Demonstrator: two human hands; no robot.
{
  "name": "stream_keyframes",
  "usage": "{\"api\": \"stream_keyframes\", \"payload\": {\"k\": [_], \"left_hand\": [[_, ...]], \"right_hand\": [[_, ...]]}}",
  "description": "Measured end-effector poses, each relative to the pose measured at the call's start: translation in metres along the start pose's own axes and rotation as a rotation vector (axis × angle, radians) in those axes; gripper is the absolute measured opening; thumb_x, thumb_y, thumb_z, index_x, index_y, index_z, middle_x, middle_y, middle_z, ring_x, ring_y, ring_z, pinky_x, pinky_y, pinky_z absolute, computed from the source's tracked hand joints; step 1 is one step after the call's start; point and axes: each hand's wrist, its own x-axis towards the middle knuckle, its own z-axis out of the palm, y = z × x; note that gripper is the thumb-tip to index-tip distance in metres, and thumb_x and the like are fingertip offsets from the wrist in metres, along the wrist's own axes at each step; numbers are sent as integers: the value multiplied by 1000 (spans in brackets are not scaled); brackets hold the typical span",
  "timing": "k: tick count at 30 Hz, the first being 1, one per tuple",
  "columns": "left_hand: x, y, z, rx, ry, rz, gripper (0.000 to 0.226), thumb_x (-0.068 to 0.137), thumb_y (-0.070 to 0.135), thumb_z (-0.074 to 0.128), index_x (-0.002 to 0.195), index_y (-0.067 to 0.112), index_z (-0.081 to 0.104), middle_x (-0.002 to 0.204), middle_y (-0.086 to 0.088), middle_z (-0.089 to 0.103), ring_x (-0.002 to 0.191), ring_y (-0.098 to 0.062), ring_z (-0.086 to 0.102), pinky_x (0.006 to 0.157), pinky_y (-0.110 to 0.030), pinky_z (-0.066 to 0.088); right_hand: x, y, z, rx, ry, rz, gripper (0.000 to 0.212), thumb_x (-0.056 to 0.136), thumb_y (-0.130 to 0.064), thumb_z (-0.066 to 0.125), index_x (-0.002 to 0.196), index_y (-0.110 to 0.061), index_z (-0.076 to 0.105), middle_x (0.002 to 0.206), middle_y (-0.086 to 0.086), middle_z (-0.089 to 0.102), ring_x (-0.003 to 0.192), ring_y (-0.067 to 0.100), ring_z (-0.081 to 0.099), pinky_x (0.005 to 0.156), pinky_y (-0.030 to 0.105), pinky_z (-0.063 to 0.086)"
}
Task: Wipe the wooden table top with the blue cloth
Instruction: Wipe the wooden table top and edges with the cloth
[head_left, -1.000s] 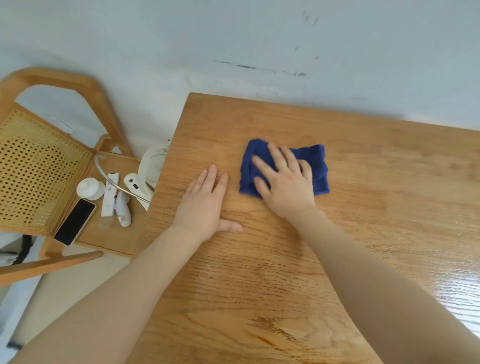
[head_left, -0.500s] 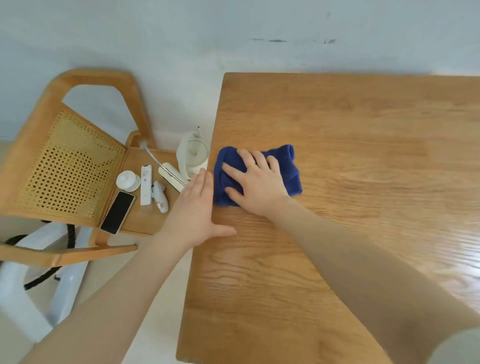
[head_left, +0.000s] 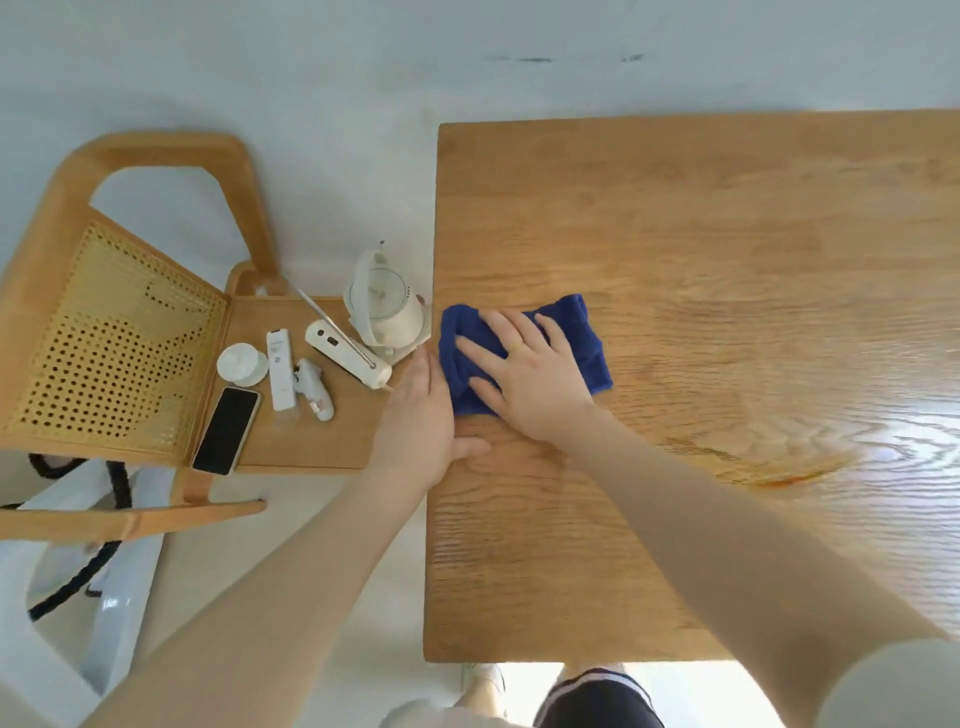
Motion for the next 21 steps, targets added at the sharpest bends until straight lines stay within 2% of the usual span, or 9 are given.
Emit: {"api": "stream_keyframes", "payload": {"k": [2,4,7,10,12,14,17,21], "left_hand": [[4,-2,-2,105,-6,51,121,68,61,66,148,5,-6,157,-11,-8,145,-23,-2,119,-33,5],[10,-2,-4,192,-40,95,122,66,67,61,148,5,-6,157,-11,-10,145,-24,-6,119,-35,2],[15,0,-7,183,-77,94,124,65,65,64,148,5,-5,157,-11,-11,145,-23,-8,119,-36,2],[14,-2,-6,112,-77,102,124,64,60,70,148,6,-4,157,-11,-12,145,-22,-7,119,-35,2],[13,-2,-7,69,-68,107,125,64,56,72,148,7,-8,157,-9,-13,145,-21,-7,118,-32,1],[14,0,-8,47,-68,104,126,65,54,73,147,7,-10,157,-9,-13,145,-21,-7,117,-30,2],[17,0,-8,54,-79,90,126,65,52,74,147,6,-9,157,-9,-14,145,-21,-7,117,-30,2],[15,2,-7,83,-117,67,124,67,54,72,147,6,-9,156,-7,-19,145,-21,-8,116,-30,3]], "right_hand": [[22,8,-6,-14,6,93,54,90,-47,21,135,-31,46,146,10,39,131,31,37,105,49,25],[42,13,-9,-46,-22,181,48,96,-45,23,141,-32,35,152,8,26,138,29,23,108,48,17],[43,9,-7,-78,-41,197,48,99,-39,27,146,-29,24,157,8,11,144,27,3,113,47,6],[4,-7,3,-56,-4,140,49,96,-33,34,143,-21,33,155,13,19,143,29,15,114,47,8],[-12,-12,7,-61,-11,135,51,91,-34,29,138,-19,44,150,15,32,138,31,30,112,48,19],[-5,-4,1,-54,-14,115,53,89,-36,25,136,-22,47,148,14,36,136,30,35,111,48,23],[28,16,-6,-53,-69,83,49,97,-37,26,145,-28,29,156,8,16,144,25,14,115,44,6],[56,32,-9,-57,-50,165,47,100,-37,25,146,-29,23,158,6,6,145,23,4,115,43,1]]}}
